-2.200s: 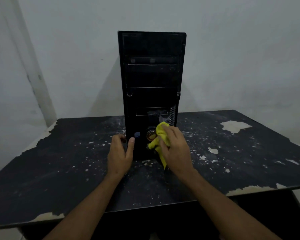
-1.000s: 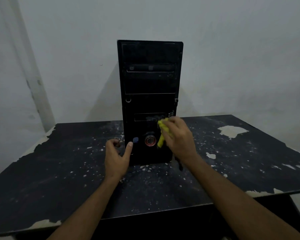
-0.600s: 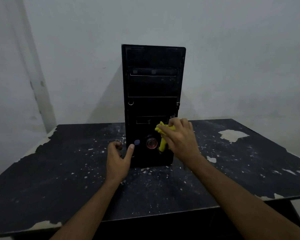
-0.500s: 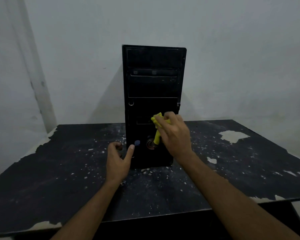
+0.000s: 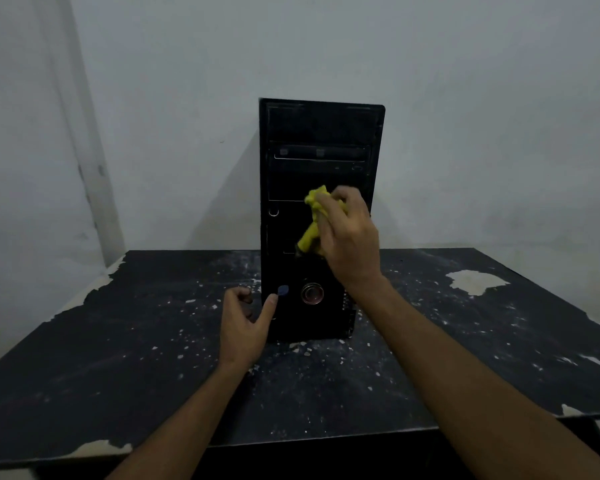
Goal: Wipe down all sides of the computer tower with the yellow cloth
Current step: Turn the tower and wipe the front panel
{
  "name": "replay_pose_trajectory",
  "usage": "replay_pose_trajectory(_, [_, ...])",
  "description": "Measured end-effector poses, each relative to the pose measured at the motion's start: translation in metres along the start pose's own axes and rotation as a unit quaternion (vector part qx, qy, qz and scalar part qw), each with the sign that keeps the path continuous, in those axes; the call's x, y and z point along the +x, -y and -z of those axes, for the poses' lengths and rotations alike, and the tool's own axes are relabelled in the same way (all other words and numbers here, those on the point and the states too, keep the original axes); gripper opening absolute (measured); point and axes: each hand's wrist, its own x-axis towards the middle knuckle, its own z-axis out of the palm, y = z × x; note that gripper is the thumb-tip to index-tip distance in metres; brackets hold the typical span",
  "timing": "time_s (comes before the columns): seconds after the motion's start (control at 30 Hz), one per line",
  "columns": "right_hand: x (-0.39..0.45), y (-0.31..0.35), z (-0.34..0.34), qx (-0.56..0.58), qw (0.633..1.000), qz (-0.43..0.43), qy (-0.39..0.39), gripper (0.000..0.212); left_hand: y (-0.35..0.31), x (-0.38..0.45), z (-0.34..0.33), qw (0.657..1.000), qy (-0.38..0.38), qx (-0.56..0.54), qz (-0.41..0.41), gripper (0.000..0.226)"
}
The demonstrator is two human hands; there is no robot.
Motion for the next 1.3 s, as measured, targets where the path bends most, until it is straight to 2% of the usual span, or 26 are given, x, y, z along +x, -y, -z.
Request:
replay_pose_trajectory(0.07, [0.017, 0.024, -0.018, 0.006, 1.0, 0.016, 0.012, 0.026, 0.001, 0.001, 0.0, 1.0, -0.008, 0.003, 0.01, 0.05])
replay_pose_trajectory(0.1, [0.016, 0.034, -0.027, 0.007, 0.998, 0.05, 0.034, 0.028, 0.0, 0.001, 0.001, 1.0, -0.009, 0.002, 0.019, 0.052])
replay_pose_trajectory(0.23, [-0.024, 0.03, -0.031, -0.001, 0.953, 0.225, 0.204, 0.039, 0.001, 0.004, 0.003, 0.999, -0.01, -0.033, 0.018, 0.05])
replay_pose_trajectory(0.3, [-0.031, 0.012, -0.02, -0.006, 0.939, 0.25, 0.234, 0.033, 0.004, 0.004, 0.004, 0.997, -0.016, -0.069, 0.015, 0.05])
replay_pose_trajectory(0.37, [-0.017, 0.0, -0.012, 0.002, 0.961, 0.203, 0.185, 0.029, 0.005, 0.005, 0.003, 0.995, -0.021, -0.094, 0.029, 0.046])
replay_pose_trajectory(0.43, [0.017, -0.003, -0.009, -0.008, 0.99, 0.122, 0.07, 0.031, 0.002, 0.005, 0.002, 0.993, -0.02, -0.109, 0.039, 0.03])
replay_pose_trajectory(0.5, [0.051, 0.011, -0.015, -0.046, 0.997, 0.061, -0.01, 0.037, -0.001, 0.006, 0.002, 0.992, -0.017, -0.115, 0.042, 0.01])
replay_pose_trajectory(0.53, [0.058, 0.022, -0.022, -0.063, 0.996, 0.057, -0.024, 0.041, 0.001, 0.006, 0.003, 0.992, -0.024, -0.119, 0.045, 0.008])
replay_pose_trajectory(0.6, [0.048, 0.038, -0.04, -0.096, 0.988, 0.119, 0.011, 0.05, 0.003, 0.007, 0.004, 0.987, -0.048, -0.141, 0.06, 0.014])
replay_pose_trajectory(0.7, [0.006, 0.029, -0.046, -0.14, 0.94, 0.289, 0.116, 0.055, -0.002, 0.015, 0.008, 0.985, -0.058, -0.151, 0.061, 0.032])
replay_pose_trajectory(0.73, [0.003, 0.021, -0.042, -0.136, 0.927, 0.323, 0.131, 0.056, -0.01, 0.022, 0.01, 0.985, -0.055, -0.154, 0.046, 0.034])
replay_pose_trajectory(0.8, [0.021, 0.01, -0.034, -0.121, 0.923, 0.347, 0.113, 0.059, -0.04, 0.042, 0.013, 0.986, -0.052, -0.159, 0.002, 0.036])
replay_pose_trajectory(0.87, [0.055, 0.008, -0.028, -0.118, 0.935, 0.325, 0.078, 0.06, -0.083, 0.069, 0.012, 0.982, -0.057, -0.169, -0.055, 0.036])
replay_pose_trajectory(0.93, [0.086, 0.011, -0.022, -0.107, 0.957, 0.266, 0.041, 0.055, -0.127, 0.092, 0.012, 0.976, -0.068, -0.178, -0.104, 0.032])
replay_pose_trajectory(1.03, [0.097, -0.005, -0.006, -0.095, 0.988, 0.119, -0.011, 0.057, -0.172, 0.116, 0.015, 0.968, -0.071, -0.179, -0.163, 0.027])
replay_pose_trajectory(1.13, [0.067, -0.025, 0.007, -0.079, 0.996, -0.018, -0.049, 0.066, -0.195, 0.131, 0.024, 0.962, -0.056, -0.166, -0.212, 0.022])
replay_pose_trajectory(1.17, [0.05, -0.025, 0.007, -0.079, 0.995, -0.027, -0.045, 0.066, -0.201, 0.134, 0.027, 0.96, -0.051, -0.152, -0.231, 0.022])
replay_pose_trajectory(1.3, [0.027, -0.019, -0.003, -0.102, 0.993, 0.051, -0.011, 0.065, -0.211, 0.141, 0.03, 0.96, -0.044, -0.102, -0.259, 0.044])
